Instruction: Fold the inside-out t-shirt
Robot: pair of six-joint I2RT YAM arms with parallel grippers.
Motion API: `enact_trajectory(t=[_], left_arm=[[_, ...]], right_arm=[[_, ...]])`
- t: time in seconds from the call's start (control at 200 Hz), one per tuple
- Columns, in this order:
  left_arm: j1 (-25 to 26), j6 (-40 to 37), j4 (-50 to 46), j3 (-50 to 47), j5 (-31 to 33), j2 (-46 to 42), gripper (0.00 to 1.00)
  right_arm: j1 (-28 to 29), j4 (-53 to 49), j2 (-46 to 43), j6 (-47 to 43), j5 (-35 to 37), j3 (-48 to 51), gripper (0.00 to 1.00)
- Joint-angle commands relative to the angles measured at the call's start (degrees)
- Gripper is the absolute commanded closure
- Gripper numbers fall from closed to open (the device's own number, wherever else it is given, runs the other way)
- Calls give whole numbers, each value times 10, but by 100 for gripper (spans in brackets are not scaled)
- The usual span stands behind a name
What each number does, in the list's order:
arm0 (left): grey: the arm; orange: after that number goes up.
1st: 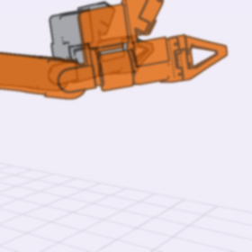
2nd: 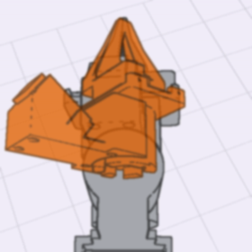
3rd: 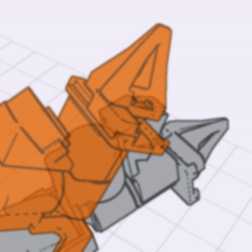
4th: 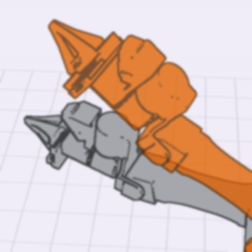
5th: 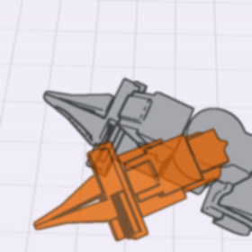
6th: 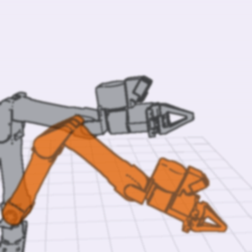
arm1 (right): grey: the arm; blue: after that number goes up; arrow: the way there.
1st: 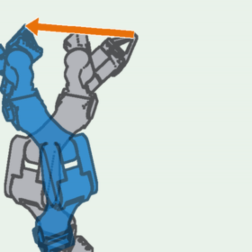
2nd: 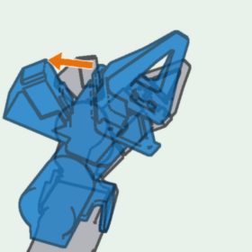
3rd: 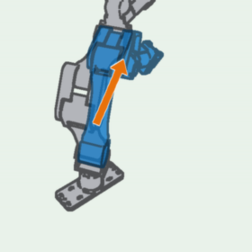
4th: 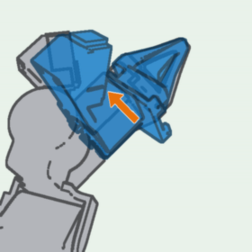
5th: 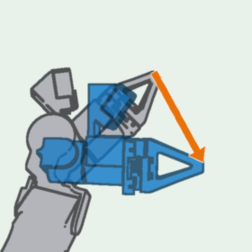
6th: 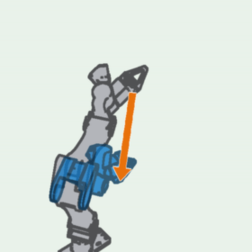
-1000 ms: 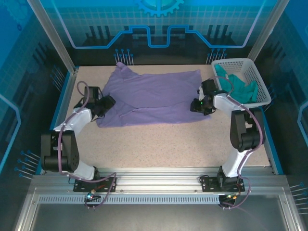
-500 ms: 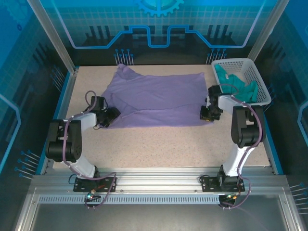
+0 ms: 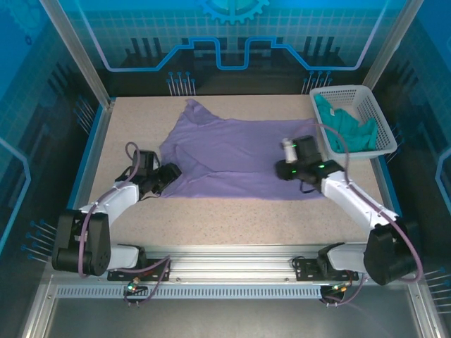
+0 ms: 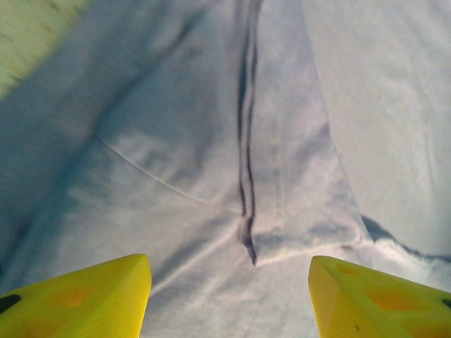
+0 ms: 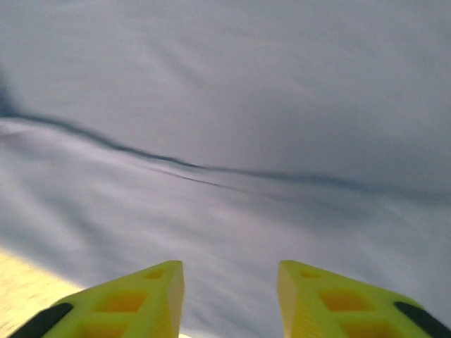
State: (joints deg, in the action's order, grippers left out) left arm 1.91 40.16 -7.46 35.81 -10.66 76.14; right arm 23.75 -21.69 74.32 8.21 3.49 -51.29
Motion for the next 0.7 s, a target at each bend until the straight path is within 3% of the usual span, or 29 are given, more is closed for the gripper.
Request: enact_trajectory(t=[0.0,0.1,0.295,0.48,0.695], left_arm=[[-24,-7,-6,-4,-14,13,39],[-32,-5,5,-11,-22,28,41],[-54,3,31,-36,-41,56,47],[-61,6,41,-55,-49,63,48],[-66,5,44,-68,-51,62,48]], right_arm=[[107,120,80,-101,-18,-41,55],[183,159,184,-156,-19,-113,52],[249,120,372,-228,-47,-280,50],[270,62,489,-263,-53,-399,49],[273,24,558,-271,-47,-471,50]])
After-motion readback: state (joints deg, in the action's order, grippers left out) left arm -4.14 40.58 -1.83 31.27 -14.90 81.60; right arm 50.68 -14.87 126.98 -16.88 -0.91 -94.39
